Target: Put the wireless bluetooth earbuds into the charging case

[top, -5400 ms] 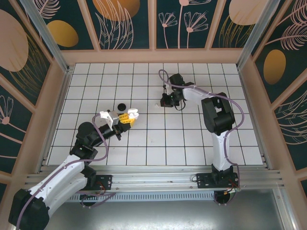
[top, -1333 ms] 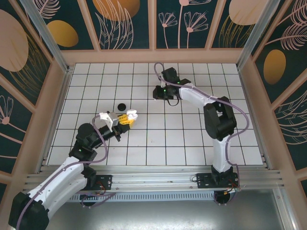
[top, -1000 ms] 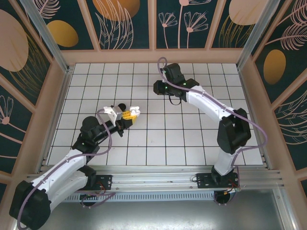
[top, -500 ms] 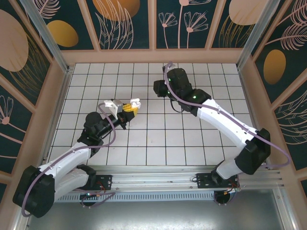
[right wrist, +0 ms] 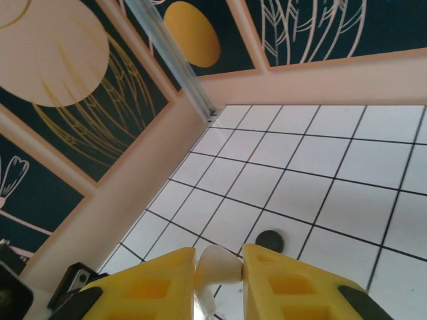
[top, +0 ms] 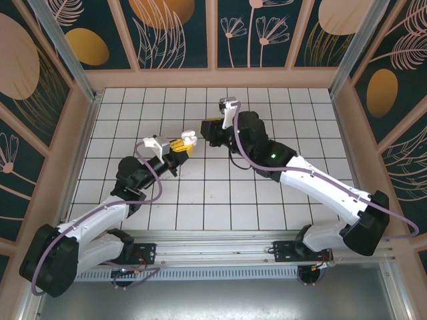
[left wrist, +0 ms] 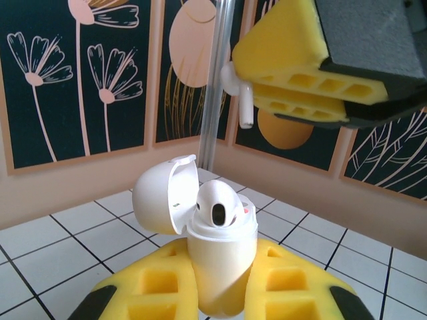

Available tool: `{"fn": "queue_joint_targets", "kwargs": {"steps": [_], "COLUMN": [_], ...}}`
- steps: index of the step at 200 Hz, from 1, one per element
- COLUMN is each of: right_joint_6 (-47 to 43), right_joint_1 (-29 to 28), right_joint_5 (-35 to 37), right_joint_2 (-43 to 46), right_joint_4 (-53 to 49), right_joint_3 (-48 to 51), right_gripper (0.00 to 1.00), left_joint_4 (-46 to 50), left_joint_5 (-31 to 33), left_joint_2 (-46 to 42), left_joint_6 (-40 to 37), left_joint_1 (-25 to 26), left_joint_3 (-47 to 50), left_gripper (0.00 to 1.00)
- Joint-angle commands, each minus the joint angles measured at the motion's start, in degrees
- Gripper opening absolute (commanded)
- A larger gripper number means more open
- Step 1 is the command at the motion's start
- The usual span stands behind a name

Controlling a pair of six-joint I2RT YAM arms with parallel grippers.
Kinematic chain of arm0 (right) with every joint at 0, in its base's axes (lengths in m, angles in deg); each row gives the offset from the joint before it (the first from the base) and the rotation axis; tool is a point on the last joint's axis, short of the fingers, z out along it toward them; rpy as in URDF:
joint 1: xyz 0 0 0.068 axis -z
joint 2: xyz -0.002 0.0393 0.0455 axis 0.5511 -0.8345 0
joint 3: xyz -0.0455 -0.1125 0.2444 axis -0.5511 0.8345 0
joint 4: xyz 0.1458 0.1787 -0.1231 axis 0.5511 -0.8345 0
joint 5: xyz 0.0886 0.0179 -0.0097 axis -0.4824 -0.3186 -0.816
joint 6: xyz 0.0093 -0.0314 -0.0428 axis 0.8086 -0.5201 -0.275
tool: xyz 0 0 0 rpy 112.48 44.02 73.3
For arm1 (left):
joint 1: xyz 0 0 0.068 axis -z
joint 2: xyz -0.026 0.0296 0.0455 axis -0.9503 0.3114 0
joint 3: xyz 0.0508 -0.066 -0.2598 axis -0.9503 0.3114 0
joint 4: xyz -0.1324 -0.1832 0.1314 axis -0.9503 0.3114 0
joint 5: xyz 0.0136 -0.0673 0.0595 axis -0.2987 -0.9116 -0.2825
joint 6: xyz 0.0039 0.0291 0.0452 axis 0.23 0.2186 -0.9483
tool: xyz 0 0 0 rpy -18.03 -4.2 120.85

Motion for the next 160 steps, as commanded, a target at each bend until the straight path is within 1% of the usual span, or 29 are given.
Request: {"fn": "queue_joint_targets", "kwargs": {"steps": [1,41,160], "right_joint_6": [0.43,0.13,0.55], "right_joint_1": [-1.41,-3.25,-4.26], "right_joint_5": [1.14,0.89,1.16], "right_joint_2": [1.28,0.18,-1.05], "right_joint_4": [6.21,7.75,7.78], "right_joint_3": [1.50,1.75,2.76], "right_gripper": [0.23,0.23,0.23], "left_joint_4": [-3.78,-3.24,-3.14], "left_joint_5": [-0.80,-0.48,0.03], "left_joint_2": [-0.64,-1.58,-1.93], "left_joint_6": [0.85,0.49,0.89], "left_joint_1": [0.29,0.29,0.29], "left_joint_3": [-1.24,-1.14,-1.50], "left_gripper": [0.00,0.00,0.00]}}
